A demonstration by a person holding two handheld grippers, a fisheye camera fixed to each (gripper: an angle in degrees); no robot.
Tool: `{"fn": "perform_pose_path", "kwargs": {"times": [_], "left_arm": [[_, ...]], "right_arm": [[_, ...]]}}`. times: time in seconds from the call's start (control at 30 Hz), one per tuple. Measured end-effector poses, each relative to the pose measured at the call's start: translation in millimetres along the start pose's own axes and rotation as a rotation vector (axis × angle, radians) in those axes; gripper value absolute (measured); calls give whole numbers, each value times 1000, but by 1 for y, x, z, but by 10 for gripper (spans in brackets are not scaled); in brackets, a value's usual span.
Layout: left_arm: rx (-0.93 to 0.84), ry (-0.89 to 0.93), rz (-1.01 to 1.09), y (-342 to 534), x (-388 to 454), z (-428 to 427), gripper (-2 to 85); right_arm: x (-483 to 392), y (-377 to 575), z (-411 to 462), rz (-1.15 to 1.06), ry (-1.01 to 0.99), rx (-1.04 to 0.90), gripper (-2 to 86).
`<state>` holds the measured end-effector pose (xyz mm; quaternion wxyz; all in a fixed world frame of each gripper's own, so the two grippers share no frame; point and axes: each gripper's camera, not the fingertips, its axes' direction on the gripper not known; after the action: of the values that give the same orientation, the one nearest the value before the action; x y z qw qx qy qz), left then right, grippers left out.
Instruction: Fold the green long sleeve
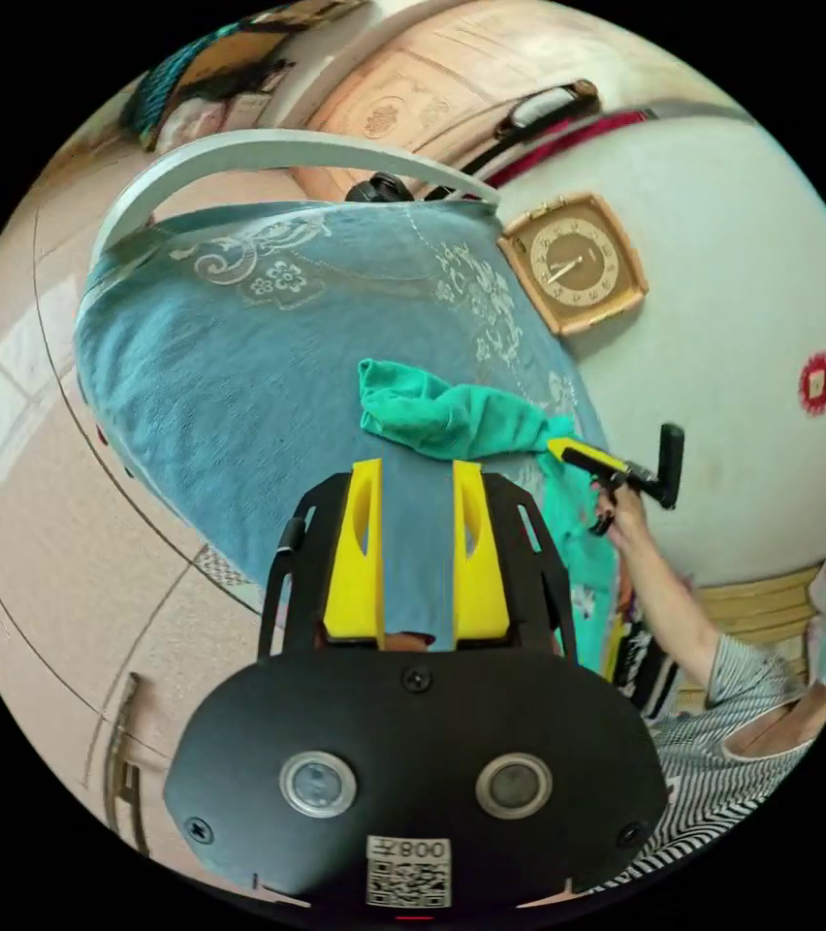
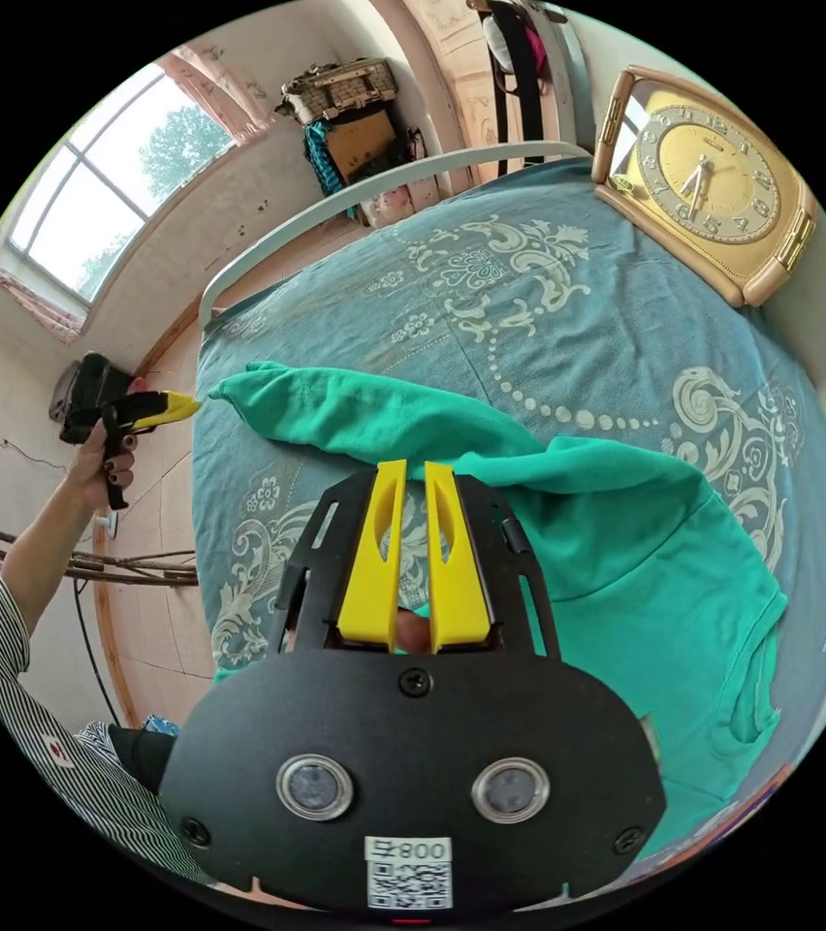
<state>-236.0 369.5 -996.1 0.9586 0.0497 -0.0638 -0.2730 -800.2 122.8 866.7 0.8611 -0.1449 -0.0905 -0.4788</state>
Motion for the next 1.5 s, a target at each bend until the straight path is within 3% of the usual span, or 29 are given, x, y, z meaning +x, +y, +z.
{"fn": "perform_pose_path", "kwargs": {"times": [0.07, 0.27, 0.33, 0.5, 0.63, 0.83, 0.9, 1.17, 1.3, 1.4, 1.5], "left_arm": [[-40, -296, 167, -8, 27, 6, 120], [-111, -622, 339, -35, 49, 22, 52], [-125, -568, 325, -38, 45, 17, 35], [-19, -50, 224, -39, 31, -51, 24], [148, 109, 43, -63, -5, -105, 31], [142, 63, -208, -66, -73, -83, 73], [139, 99, -150, -51, -75, -72, 82], [-51, -156, 97, -46, -37, -9, 87], [-9, -132, 29, -55, -42, -1, 33], [120, -8, 18, -50, -41, -16, 19], [222, -6, 64, -62, -27, -31, 17]], "right_arm": [[2, -5, 15, -21, 10, -20, 48], [1, 10, 36, -30, 7, 8, 20], [3, 10, 50, -28, -9, -26, 13], [10, 1, 71, -32, -2, -53, 0], [26, -18, 37, 7, -18, 133, -1], [35, -37, 33, 45, -72, 154, 9], [24, -22, 35, 7, -42, 162, 16], [-44, 16, 96, -330, 229, -11, 72], [-57, 16, 108, -376, 327, -25, 24], [-58, 21, 97, -364, 305, 8, 6], [-48, 24, 59, -322, 257, 147, 2]]}}
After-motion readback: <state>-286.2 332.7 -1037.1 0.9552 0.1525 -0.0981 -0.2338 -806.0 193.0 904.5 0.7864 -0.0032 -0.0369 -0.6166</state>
